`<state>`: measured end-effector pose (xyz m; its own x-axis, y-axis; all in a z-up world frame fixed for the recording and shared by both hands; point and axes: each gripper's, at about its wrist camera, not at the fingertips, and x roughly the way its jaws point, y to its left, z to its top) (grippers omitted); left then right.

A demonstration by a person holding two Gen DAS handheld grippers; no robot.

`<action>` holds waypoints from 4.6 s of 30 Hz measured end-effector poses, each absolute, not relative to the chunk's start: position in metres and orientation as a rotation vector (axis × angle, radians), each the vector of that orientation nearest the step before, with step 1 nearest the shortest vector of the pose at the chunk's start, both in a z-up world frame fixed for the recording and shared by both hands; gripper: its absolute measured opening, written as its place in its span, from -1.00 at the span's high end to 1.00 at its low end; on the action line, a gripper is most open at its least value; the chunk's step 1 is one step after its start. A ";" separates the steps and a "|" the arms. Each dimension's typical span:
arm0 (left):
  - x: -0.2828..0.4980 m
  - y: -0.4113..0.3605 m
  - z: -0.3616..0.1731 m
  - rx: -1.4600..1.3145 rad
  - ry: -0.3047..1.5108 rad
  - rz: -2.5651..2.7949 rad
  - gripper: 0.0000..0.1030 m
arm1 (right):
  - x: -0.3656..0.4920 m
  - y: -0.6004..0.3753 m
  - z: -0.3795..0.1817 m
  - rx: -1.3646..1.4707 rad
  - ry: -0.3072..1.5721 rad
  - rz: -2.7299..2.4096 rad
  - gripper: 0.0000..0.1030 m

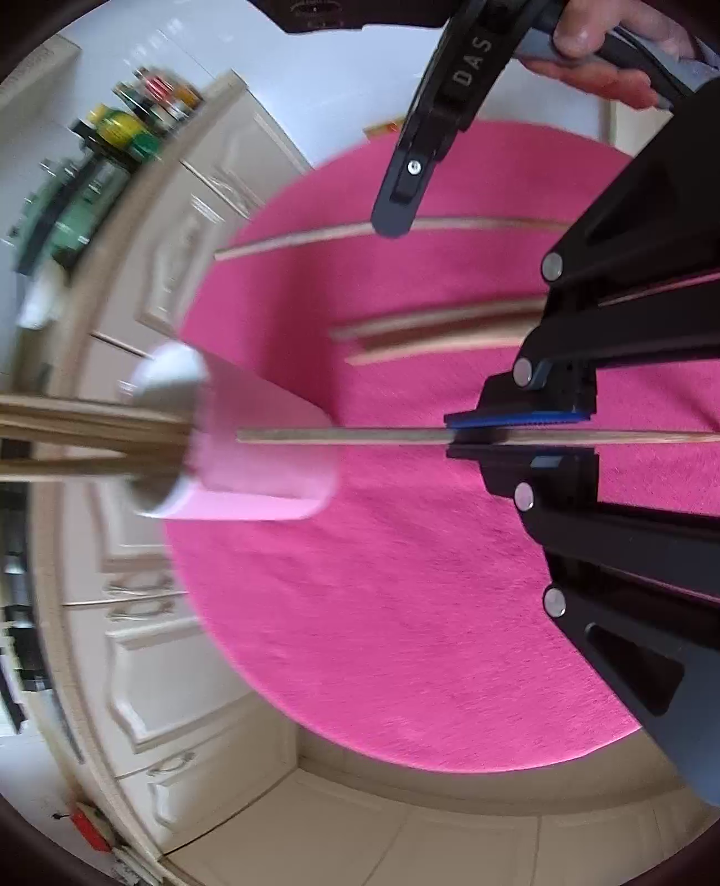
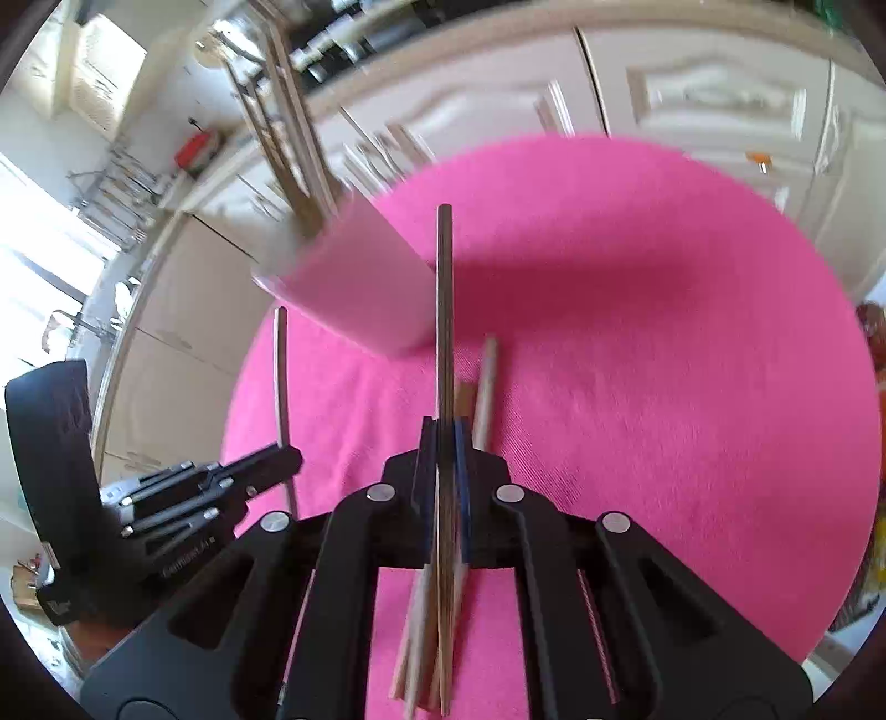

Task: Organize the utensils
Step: 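Lift both chopsticks upright and lower them into the pink cup, then open the left gripper while the right gripper opens, leaving chopsticks in the cup, then move both open grippers back to the remaining chopsticks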

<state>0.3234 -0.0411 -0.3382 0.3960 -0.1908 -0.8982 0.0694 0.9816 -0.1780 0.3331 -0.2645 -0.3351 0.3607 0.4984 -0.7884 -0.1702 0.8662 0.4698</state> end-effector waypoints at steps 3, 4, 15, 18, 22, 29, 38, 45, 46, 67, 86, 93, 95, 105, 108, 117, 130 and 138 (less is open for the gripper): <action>0.322 -0.042 -0.316 -0.124 1.069 -0.177 0.90 | 0.333 -0.260 -0.315 0.345 1.054 0.464 0.87; 0.322 -0.043 -0.306 -0.130 1.036 -0.180 0.90 | 0.338 -0.257 -0.308 0.350 1.035 0.470 0.87; 0.355 -0.039 -0.236 -0.154 0.824 -0.177 0.90 | 0.363 -0.244 -0.244 0.372 0.814 0.526 0.87; 0.360 -0.036 -0.221 -0.159 0.753 -0.166 0.90 | 0.371 -0.241 -0.231 0.382 0.755 0.533 0.87; 0.369 -0.026 -0.200 -0.184 0.638 -0.132 0.90 | 0.381 -0.235 -0.213 0.378 0.654 0.534 0.87; 0.392 -0.006 -0.187 -0.289 0.492 -0.074 0.90 | 0.400 -0.226 -0.205 0.385 0.516 0.504 0.87; 0.415 -0.012 -0.192 -0.284 0.429 -0.019 0.90 | 0.429 -0.215 -0.216 0.397 0.456 0.480 0.87; 0.423 -0.004 -0.196 -0.304 0.412 0.020 0.90 | 0.441 -0.206 -0.231 0.368 0.458 0.464 0.87; 0.423 -0.002 -0.196 -0.315 0.413 0.013 0.90 | 0.443 -0.205 -0.233 0.362 0.465 0.463 0.87; 0.408 -0.029 -0.242 -0.162 0.554 0.020 0.90 | 0.398 -0.207 -0.263 0.210 0.559 0.443 0.86; 0.393 -0.015 -0.250 -0.113 0.685 0.050 0.38 | 0.386 -0.192 -0.274 0.156 0.639 0.424 0.86; 0.384 -0.009 -0.243 -0.109 0.688 0.073 0.27 | 0.380 -0.190 -0.270 0.170 0.651 0.426 0.83; 0.380 -0.008 -0.241 -0.109 0.688 0.075 0.25 | 0.378 -0.189 -0.269 0.173 0.651 0.425 0.83; 0.360 -0.005 -0.233 -0.107 0.697 0.070 0.19 | 0.355 -0.193 -0.250 0.172 0.599 0.394 0.12; 0.352 -0.009 -0.233 -0.100 0.707 0.058 0.18 | 0.345 -0.200 -0.244 0.170 0.586 0.386 0.12; 0.334 -0.040 -0.254 -0.072 0.777 -0.023 0.18 | 0.315 -0.241 -0.255 0.167 0.637 0.299 0.12; 0.330 -0.100 -0.324 -0.024 0.998 -0.154 0.18 | 0.289 -0.296 -0.307 0.218 0.792 0.183 0.12; 0.328 -0.104 -0.376 -0.039 1.199 -0.180 0.18 | 0.285 -0.302 -0.333 0.232 0.868 0.186 0.12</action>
<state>0.3279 -0.1040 -0.3759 0.3507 -0.1595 -0.9228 0.1178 0.9851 -0.1255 0.2849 -0.3025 -0.3326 0.6327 0.2550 -0.7312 -0.0674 0.9588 0.2761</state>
